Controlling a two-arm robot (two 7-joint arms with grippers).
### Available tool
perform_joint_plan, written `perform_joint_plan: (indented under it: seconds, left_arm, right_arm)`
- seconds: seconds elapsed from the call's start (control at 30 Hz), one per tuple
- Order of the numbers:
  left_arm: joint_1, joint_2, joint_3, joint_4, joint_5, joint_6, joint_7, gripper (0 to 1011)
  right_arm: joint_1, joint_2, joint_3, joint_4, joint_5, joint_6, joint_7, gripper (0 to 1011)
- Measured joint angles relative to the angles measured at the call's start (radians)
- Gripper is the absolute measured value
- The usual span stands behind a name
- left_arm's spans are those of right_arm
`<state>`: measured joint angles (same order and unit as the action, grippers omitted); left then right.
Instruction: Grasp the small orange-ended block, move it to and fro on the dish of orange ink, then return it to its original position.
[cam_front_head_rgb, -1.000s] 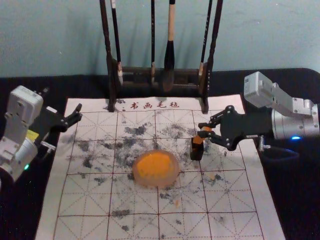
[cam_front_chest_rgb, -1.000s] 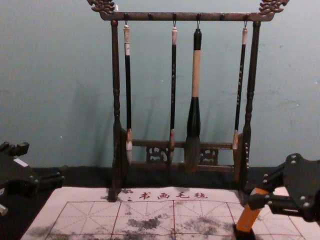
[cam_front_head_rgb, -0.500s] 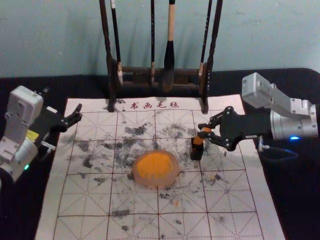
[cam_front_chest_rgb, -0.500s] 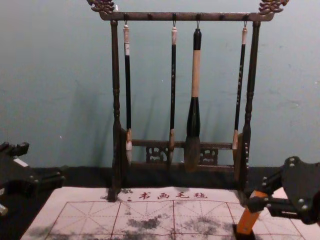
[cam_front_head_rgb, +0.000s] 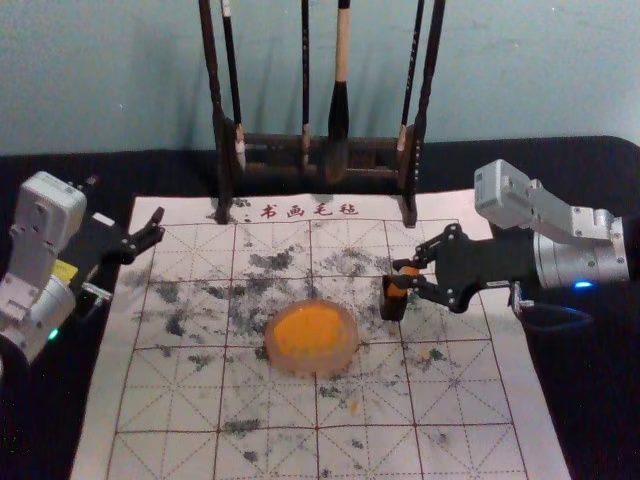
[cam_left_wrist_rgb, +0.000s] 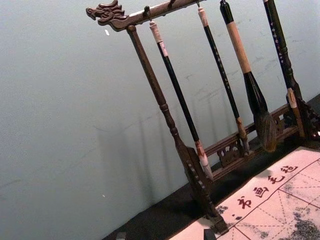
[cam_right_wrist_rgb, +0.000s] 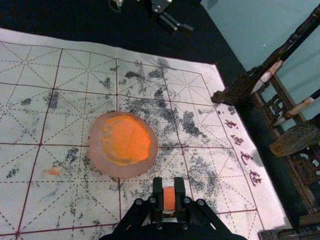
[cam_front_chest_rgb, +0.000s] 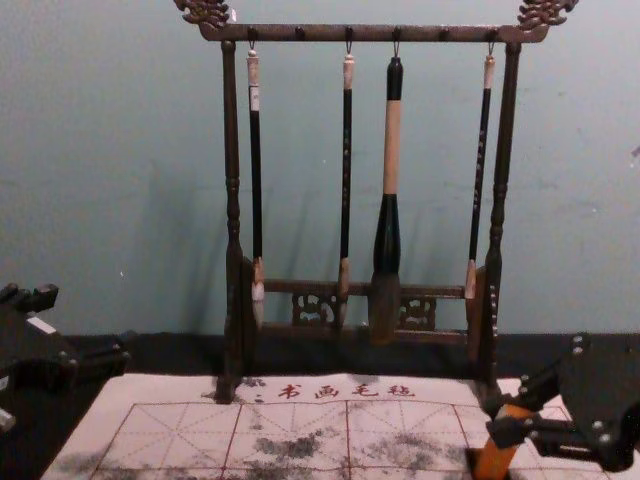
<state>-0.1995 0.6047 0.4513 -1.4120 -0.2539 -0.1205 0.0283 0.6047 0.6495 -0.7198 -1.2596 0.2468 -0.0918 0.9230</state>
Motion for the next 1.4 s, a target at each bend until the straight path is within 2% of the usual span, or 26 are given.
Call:
perform_joint_plan:
  seconds: [0.57,1.1,1.4]
  left_arm:
    - [0.000,0.000,0.000,0.000,0.000,0.000,0.000,1001]
    - [0.000,0.000,0.000,0.000,0.000,0.000,0.000,1001]
    - [0.000,0.000,0.000,0.000,0.000,0.000,0.000,1001]
  right_arm:
    - [0.011,-0.023,-0.024,0.037,-0.046,-0.003,-0.006,131]
    - [0.011,-0.022,-0.024,0.037,-0.044,-0.002,-0.006,135]
    - [0.011,-0.021,-0.023,0.036,-0.043,-0.002,-0.006,390]
